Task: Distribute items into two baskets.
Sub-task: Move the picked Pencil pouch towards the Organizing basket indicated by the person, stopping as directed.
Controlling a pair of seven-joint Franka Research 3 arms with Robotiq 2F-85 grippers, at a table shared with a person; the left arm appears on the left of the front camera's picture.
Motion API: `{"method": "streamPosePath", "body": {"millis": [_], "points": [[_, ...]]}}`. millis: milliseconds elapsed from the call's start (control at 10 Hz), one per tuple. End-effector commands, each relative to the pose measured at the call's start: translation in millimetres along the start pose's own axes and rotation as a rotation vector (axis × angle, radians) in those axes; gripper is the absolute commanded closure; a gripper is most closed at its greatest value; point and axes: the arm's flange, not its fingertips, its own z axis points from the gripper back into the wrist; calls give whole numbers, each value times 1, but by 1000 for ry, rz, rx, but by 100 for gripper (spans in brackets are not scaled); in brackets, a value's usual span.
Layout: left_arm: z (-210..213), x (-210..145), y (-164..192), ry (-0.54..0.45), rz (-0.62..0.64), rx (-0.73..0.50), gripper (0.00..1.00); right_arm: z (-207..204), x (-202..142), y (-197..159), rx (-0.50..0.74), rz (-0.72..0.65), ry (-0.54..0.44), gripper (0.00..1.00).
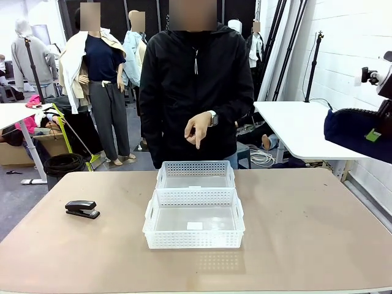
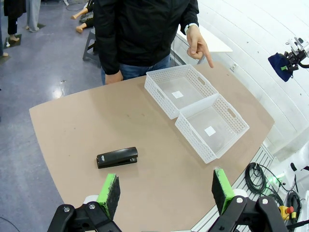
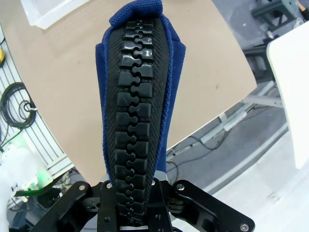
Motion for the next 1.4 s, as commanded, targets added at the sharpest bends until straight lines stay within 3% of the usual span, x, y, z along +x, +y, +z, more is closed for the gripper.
{"method": "streamPosePath", "body": {"millis": [0,300,1100,1300], "points": [[0,0,1,-22,-9,-11,0,1,2,-2,-5,-3,5,100],[0,0,1,-22,-9,-11,0,3,13,-12,-8,16,34,100],[0,0,1,-22,-9,-11,0,-24,121,-11,-8,351,169,100],[0,0,1,-22,-9,-11,0,-41,142,-7,3,429,155,100]]}}
